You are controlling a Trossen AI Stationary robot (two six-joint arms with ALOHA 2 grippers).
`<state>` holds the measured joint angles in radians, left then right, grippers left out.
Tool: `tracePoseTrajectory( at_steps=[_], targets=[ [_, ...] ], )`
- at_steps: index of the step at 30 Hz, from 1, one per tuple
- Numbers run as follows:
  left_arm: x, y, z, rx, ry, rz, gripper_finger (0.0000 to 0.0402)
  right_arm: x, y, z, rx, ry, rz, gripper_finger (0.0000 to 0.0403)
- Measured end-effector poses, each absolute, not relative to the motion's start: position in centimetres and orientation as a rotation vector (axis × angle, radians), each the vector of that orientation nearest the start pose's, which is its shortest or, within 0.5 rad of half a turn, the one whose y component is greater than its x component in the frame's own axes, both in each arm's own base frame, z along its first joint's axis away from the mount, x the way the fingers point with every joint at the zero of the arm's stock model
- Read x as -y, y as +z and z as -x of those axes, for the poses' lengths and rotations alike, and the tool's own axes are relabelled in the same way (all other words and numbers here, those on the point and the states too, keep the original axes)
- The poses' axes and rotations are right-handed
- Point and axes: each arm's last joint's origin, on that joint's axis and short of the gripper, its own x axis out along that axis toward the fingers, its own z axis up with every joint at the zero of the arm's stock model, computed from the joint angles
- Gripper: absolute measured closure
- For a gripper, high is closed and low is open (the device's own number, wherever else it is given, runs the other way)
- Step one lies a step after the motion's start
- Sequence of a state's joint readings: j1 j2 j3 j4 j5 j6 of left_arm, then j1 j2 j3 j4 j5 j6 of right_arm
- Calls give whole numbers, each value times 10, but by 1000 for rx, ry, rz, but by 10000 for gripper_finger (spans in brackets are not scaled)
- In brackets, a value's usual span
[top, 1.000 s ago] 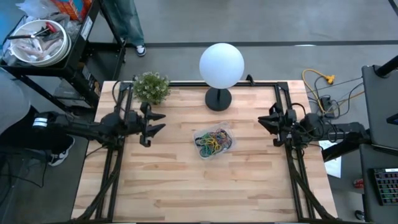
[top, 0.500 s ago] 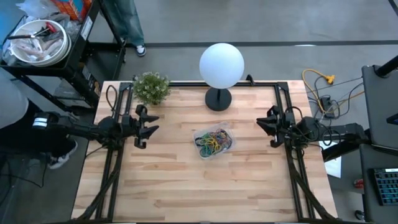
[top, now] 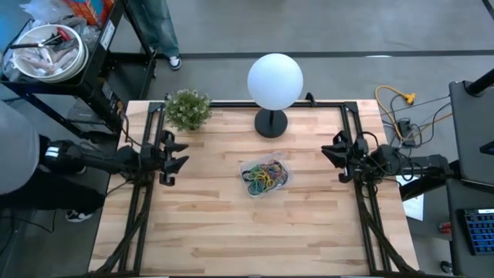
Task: Pick and place rubber bands into bin
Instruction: Return to Home Position
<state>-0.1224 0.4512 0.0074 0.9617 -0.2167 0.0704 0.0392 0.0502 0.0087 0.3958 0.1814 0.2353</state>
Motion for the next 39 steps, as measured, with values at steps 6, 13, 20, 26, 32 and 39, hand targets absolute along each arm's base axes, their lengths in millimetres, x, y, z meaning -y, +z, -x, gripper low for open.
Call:
tracePoseTrajectory(
  at_steps=[6, 13, 20, 26, 32, 39],
  targets=[
    [13, 216, -105, 478, 74, -31, 235, 2, 199, -92, 364, -98, -272, 346],
    [12, 207, -96, 394, 59, 10, 235, 2, 199, -91, 363, -98, -269, 346],
    [15, 199, -92, 340, -78, 76, 235, 2, 198, -92, 353, -104, -263, 346],
    [15, 201, -91, 363, -101, 69, 235, 2, 199, -92, 358, -115, -251, 346],
    [12, 203, -94, 382, -113, 67, 235, 3, 199, -92, 361, -153, -245, 346],
    [14, 199, -103, 321, -162, 58, 235, 5, 199, -91, 365, -223, -234, 346]
  ],
)
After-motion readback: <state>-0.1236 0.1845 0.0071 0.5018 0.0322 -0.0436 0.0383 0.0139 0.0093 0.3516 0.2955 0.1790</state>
